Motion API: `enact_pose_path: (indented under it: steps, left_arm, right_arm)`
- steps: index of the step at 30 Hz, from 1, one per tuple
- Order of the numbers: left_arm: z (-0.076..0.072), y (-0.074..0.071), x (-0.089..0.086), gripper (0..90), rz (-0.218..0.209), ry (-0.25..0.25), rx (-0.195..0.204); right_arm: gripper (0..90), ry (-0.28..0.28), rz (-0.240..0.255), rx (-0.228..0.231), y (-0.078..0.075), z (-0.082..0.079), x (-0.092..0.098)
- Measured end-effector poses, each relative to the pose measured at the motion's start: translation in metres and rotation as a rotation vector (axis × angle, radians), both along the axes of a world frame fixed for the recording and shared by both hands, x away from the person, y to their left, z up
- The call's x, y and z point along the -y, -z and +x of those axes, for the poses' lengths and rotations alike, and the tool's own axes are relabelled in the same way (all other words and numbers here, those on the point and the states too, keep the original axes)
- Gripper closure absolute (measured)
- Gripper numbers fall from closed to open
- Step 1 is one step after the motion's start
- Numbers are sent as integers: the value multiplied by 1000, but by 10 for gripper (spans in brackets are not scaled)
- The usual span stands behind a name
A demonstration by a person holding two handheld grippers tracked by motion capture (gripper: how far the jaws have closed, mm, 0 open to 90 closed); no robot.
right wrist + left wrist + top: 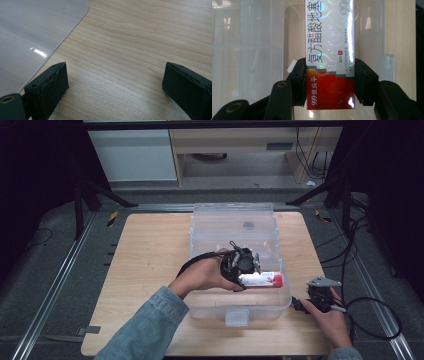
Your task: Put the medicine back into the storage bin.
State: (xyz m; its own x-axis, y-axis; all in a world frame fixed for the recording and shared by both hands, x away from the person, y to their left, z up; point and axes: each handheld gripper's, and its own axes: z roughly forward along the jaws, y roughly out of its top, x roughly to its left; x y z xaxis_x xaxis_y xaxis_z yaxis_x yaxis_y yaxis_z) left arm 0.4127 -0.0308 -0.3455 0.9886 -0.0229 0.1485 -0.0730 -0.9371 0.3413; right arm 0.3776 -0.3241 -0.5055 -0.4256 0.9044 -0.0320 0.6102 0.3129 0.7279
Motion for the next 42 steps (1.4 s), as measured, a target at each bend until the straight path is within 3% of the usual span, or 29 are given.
enact_pose_path:
  steps: [11,24,27,42]
  left_arm:
    - [1,17,19,510,12,20,-27]
    - [7,34,19,510,7,4,-62]
    - [8,41,19,510,4,1,-85]
    - [10,56,25,509,2,5,-107]
  right_arm:
    - [68,0,0,0,0,0,0]
    - [68,0,0,0,0,0,0]
    - [68,0,0,0,0,0,0]
    - [68,0,0,0,0,0,0]
